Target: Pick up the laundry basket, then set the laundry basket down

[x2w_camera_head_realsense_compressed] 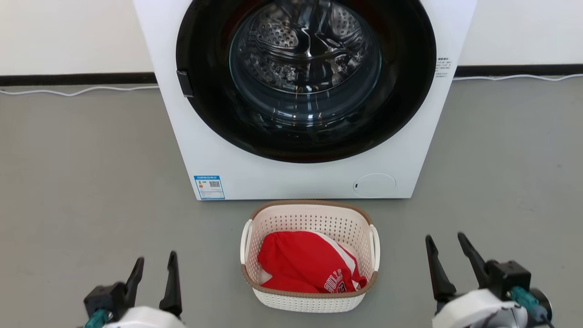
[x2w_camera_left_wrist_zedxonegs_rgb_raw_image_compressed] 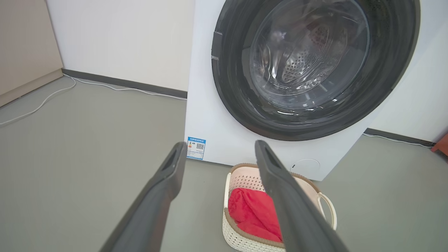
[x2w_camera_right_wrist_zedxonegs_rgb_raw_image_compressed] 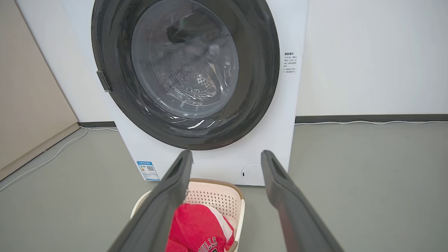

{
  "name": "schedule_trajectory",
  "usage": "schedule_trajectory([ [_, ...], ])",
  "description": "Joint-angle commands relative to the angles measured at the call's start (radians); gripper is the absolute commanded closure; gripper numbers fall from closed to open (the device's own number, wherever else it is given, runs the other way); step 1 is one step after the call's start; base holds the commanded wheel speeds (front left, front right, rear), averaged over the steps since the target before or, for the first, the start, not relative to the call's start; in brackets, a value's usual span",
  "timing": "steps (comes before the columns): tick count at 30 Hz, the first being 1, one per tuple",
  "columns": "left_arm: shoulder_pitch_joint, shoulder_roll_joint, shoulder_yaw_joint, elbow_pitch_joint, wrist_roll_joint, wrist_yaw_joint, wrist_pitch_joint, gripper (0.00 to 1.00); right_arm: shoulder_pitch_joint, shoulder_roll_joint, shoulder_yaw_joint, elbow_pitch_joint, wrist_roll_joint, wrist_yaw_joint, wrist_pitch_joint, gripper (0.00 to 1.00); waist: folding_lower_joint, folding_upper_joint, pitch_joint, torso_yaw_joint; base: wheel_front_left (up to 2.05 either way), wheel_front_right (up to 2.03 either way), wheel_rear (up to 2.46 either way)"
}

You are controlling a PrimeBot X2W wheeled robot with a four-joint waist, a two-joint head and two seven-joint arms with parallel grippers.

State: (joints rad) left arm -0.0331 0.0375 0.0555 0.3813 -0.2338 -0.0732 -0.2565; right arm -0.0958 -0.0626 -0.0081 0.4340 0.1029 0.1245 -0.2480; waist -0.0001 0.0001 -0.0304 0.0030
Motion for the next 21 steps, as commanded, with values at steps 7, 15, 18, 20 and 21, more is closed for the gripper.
schedule_trajectory([
  [7,0.003,0.013,0.040,-0.024,0.006,0.014,-0.005,0.00,0.024,-0.002,-0.006,-0.028,-0.017,0.006,-0.014,0.00,0.0001,-0.0001,-0.012,-0.004,0.00,0.00,0.00],
  [15,-0.001,0.013,0.044,-0.022,0.007,0.017,-0.005,0.00,0.028,0.004,-0.010,-0.029,-0.014,0.006,-0.014,0.00,0.0001,-0.0001,-0.013,0.000,0.00,0.00,0.00],
  [18,-0.001,0.013,0.044,-0.021,0.006,0.017,-0.005,0.00,0.028,0.006,-0.010,-0.028,-0.013,0.006,-0.014,0.00,0.0001,-0.0001,-0.012,0.003,0.00,0.00,0.00],
  [20,0.000,0.013,0.042,-0.020,0.007,0.017,-0.005,0.00,0.028,0.007,-0.010,-0.027,-0.013,0.006,-0.014,0.00,0.0001,-0.0001,-0.012,0.004,0.00,0.00,0.00],
  [21,0.000,0.013,0.041,-0.017,0.008,0.016,-0.005,0.00,0.028,0.007,-0.010,-0.025,-0.012,0.006,-0.014,0.00,0.0001,-0.0001,-0.012,0.004,0.00,0.00,0.00],
])
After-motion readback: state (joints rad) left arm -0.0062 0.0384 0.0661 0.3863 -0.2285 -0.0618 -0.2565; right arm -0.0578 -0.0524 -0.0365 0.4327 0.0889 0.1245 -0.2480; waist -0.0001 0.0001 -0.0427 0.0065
